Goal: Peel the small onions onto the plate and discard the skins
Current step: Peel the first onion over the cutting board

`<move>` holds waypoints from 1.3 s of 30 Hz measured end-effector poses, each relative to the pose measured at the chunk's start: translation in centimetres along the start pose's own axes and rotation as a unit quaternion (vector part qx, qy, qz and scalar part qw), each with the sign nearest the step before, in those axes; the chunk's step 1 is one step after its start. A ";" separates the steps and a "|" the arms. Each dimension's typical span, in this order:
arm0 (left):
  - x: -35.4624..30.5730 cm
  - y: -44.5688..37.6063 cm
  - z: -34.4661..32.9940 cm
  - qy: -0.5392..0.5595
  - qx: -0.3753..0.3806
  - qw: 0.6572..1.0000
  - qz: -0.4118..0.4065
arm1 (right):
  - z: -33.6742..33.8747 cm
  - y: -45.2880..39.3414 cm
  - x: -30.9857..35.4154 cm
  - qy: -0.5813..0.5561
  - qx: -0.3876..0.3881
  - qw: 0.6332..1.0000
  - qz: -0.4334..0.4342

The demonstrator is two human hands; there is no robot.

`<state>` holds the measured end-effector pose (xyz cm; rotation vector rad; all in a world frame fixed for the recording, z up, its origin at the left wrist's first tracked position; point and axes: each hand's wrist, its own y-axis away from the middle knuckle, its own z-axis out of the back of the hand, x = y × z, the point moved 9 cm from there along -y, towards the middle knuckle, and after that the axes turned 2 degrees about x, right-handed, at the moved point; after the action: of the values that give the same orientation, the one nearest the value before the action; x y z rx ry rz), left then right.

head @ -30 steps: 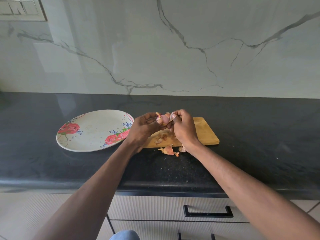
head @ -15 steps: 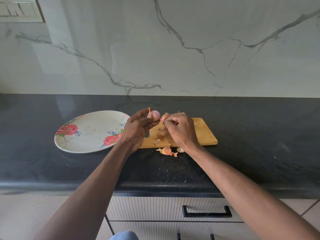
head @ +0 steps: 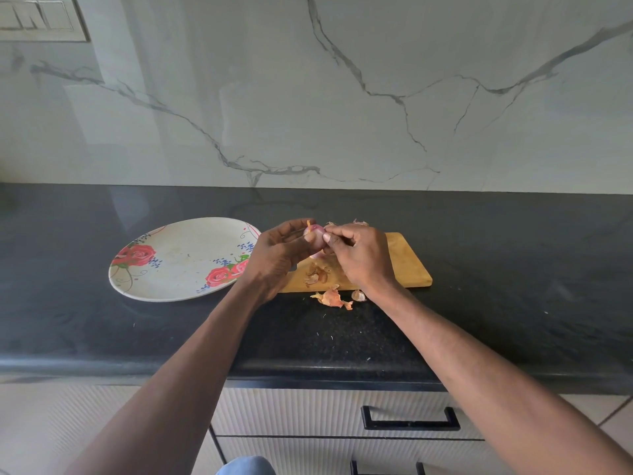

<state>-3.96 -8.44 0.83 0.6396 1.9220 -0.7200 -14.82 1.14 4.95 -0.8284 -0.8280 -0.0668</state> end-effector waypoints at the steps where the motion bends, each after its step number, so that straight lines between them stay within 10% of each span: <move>1: 0.0 0.0 0.1 -0.006 -0.002 1.000 -0.001 | 0.0 0.1 0.2 0.009 -0.004 1.000 0.012; 22: 0.8 -0.1 0.5 -0.031 -0.017 0.999 0.027 | -0.5 0.2 0.4 0.096 -0.085 0.989 0.076; 39: 1.4 -0.5 1.5 0.014 -0.064 0.995 0.069 | -0.9 -0.5 -2.6 -0.095 0.032 0.988 -0.115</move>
<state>-3.95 -9.63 -0.85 0.6971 1.9107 -0.4998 -16.17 -0.48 3.16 -0.6831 -1.0984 -0.1661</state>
